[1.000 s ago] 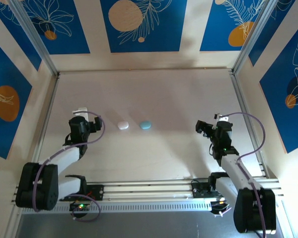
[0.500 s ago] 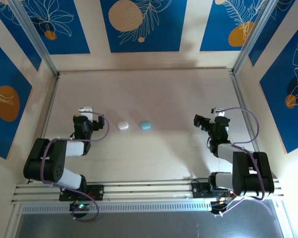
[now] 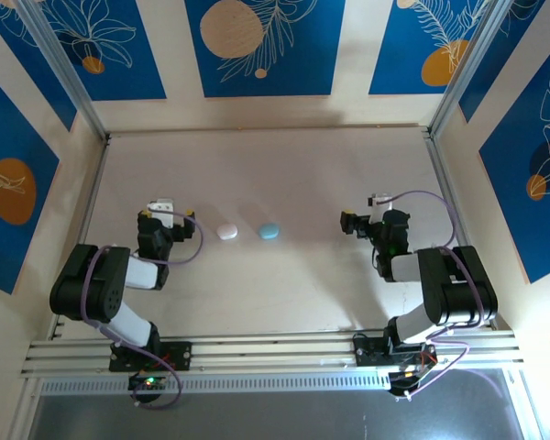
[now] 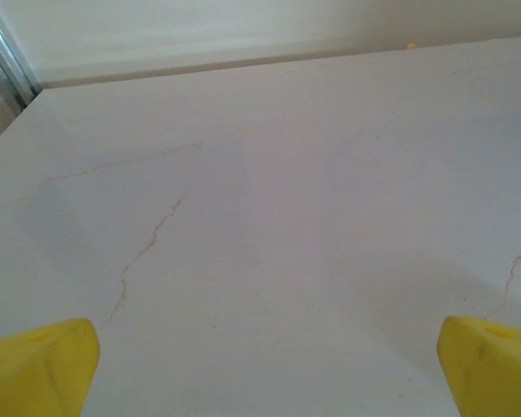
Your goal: Insert the wireless bluetooth earbuds into the charging case
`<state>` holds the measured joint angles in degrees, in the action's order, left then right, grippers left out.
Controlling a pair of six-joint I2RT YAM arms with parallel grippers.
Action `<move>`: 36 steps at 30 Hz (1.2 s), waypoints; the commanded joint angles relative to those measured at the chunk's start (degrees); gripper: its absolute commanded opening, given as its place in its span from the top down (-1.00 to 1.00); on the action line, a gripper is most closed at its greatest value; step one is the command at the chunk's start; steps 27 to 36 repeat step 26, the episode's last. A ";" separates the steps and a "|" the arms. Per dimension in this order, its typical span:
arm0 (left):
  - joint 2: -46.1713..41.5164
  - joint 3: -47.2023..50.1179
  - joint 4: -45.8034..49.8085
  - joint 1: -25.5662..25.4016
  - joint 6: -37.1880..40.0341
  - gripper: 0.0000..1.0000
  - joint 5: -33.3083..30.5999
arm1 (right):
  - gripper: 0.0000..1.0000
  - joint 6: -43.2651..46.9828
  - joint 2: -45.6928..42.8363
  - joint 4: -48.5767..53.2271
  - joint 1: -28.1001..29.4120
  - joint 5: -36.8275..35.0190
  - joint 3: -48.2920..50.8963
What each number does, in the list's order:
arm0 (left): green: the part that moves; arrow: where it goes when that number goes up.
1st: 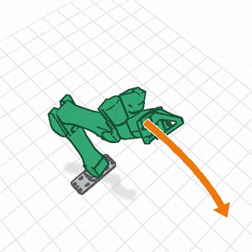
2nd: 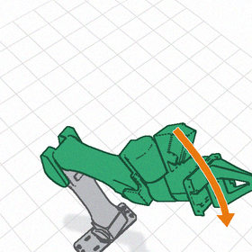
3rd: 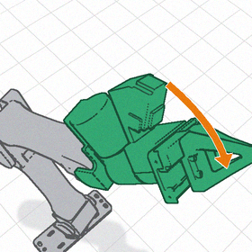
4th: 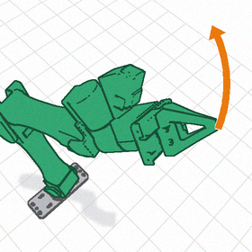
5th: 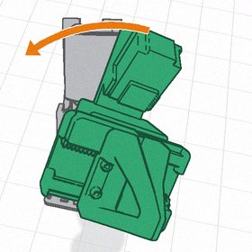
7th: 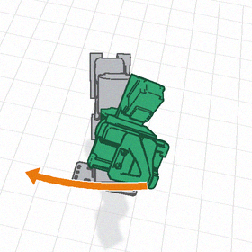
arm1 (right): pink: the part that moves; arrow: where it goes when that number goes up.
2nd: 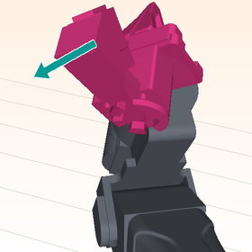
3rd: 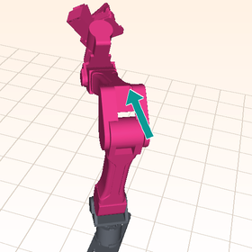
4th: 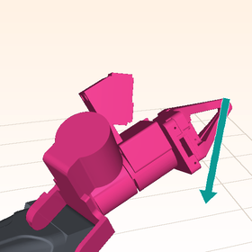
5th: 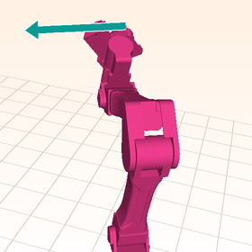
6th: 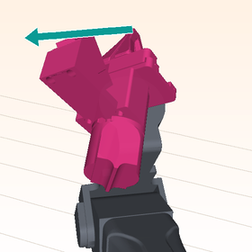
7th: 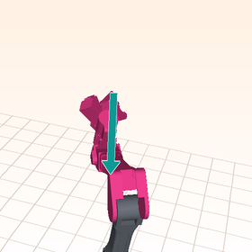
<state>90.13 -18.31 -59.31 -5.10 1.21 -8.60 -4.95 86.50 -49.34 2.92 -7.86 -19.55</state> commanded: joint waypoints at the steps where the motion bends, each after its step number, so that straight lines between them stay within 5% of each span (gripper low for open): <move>1: -0.39 -2.47 3.98 0.54 0.10 -0.99 -1.02 | -0.99 1.10 0.64 1.15 -1.21 1.56 -3.22; 36: -0.54 -2.26 3.59 0.56 0.19 -0.99 -0.98 | -0.99 -0.57 0.60 3.42 -2.75 2.76 -4.36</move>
